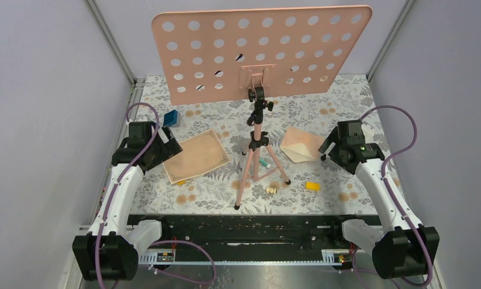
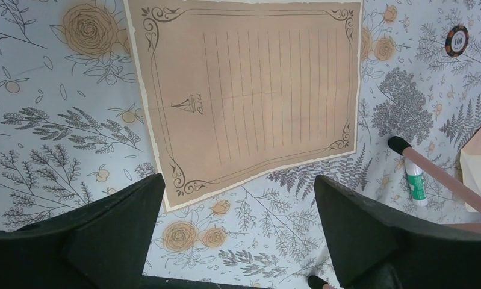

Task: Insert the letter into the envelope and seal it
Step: Move the distractor to the center of the board.

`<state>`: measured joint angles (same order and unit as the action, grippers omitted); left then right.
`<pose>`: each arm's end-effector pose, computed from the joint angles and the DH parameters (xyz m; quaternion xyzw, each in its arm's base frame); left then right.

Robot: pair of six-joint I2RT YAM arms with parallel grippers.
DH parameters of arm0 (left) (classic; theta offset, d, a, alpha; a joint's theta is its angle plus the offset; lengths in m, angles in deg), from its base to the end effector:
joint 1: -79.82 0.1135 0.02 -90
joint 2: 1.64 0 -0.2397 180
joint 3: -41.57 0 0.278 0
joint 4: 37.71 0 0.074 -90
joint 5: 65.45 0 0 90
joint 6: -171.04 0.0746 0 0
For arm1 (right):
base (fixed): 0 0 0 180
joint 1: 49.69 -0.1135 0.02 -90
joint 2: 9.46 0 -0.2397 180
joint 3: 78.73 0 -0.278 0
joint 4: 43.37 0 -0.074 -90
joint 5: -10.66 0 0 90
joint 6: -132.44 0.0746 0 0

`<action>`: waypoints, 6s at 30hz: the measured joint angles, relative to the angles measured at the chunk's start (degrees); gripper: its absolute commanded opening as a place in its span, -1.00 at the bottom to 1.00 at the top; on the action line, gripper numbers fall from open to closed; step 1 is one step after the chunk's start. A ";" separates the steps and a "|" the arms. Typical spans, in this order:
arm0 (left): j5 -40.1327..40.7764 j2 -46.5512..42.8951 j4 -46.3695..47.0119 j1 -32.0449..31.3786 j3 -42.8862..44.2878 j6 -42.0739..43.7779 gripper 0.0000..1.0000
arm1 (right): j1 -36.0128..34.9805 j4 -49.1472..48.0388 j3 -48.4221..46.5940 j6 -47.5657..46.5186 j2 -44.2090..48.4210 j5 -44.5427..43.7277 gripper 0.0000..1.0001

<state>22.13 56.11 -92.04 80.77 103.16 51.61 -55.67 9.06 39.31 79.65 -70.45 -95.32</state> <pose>0.2640 0.0012 0.2202 -0.2397 0.9099 -0.1024 0.3227 0.2732 0.0080 0.2139 0.2958 0.8880 -0.0017 0.3522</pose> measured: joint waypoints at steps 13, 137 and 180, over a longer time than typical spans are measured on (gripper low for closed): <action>-2.82 0.00 0.22 -0.02 0.00 1.46 0.94 | 0.02 -3.30 1.53 -0.22 3.13 3.61 0.99; -21.00 4.70 37.42 -55.17 -16.57 -24.61 0.54 | -9.68 -42.14 24.13 9.92 2.73 59.17 0.41; -14.67 -3.37 25.44 -51.17 -12.76 -20.06 0.57 | -10.21 -37.77 17.75 4.20 1.14 64.28 0.50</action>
<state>7.47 52.75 -66.60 29.60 90.39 31.54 -65.88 -28.71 57.06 83.85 -69.32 -31.04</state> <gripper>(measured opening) 0.778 0.753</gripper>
